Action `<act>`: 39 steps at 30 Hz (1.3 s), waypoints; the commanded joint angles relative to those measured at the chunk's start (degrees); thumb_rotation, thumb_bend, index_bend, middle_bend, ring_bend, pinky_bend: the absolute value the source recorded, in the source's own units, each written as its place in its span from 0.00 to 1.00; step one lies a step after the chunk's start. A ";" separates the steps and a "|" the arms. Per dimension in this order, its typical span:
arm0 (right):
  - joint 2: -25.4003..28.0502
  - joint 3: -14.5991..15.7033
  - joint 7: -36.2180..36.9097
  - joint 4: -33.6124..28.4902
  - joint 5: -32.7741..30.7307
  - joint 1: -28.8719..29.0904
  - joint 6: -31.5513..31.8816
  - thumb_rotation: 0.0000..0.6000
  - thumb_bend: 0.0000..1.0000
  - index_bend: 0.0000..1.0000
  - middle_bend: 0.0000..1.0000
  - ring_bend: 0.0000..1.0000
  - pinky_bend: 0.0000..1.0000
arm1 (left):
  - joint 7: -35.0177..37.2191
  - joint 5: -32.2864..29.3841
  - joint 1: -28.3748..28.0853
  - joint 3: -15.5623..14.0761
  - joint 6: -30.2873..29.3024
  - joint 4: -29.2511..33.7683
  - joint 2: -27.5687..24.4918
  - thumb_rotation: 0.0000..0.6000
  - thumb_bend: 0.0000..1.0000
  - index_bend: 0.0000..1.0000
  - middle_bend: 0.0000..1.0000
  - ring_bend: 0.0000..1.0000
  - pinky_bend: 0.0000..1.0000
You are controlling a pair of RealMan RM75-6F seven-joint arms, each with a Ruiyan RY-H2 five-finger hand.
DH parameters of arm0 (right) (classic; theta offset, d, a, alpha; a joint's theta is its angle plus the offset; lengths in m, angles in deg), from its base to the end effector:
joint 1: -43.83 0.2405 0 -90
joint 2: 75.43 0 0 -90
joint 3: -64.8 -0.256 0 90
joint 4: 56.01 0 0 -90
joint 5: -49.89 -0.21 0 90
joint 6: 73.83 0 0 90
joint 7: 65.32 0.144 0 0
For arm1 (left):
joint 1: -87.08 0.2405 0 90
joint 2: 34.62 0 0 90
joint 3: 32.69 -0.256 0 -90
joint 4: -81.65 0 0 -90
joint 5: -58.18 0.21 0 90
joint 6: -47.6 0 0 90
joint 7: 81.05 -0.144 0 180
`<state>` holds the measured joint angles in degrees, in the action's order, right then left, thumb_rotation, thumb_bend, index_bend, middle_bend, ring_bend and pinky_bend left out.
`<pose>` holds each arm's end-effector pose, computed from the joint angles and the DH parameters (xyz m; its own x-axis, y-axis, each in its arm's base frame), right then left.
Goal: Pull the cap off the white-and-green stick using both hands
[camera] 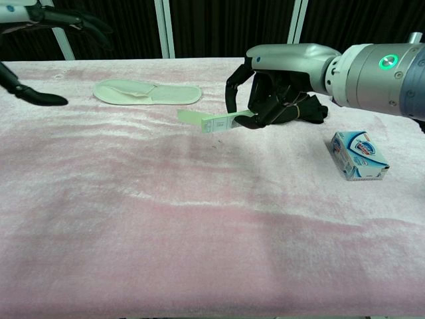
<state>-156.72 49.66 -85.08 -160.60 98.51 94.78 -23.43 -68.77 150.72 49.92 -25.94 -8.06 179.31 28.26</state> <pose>-0.0574 -0.3271 0.0037 0.2482 -0.4502 0.8578 -0.9132 -0.4043 0.0520 -0.1575 0.3098 0.0951 0.3758 0.2988 0.8772 0.8109 -0.5642 -0.1553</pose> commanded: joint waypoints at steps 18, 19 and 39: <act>0.54 -0.96 -3.28 -1.77 -3.54 3.91 1.62 1.00 0.42 0.60 0.96 0.91 1.00 | -4.38 -10.48 -9.08 3.18 11.83 1.87 5.63 1.00 0.29 0.31 0.06 0.00 0.00; 0.55 -0.90 -3.43 -1.80 -3.86 4.09 1.61 1.00 0.42 0.60 0.96 0.91 1.00 | -4.68 -10.85 -9.25 3.18 12.01 1.94 5.82 1.00 0.30 0.33 0.06 0.00 0.00; 0.97 0.15 -3.54 -2.92 -5.10 5.21 2.94 1.00 0.42 0.60 0.96 0.91 1.00 | -7.70 -15.07 -12.16 3.23 13.83 0.76 9.12 1.00 0.41 0.48 0.09 0.00 0.00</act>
<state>-155.76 49.79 -88.63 -163.51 93.41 99.98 -20.51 -76.22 135.83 37.88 -22.66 5.80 180.11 37.21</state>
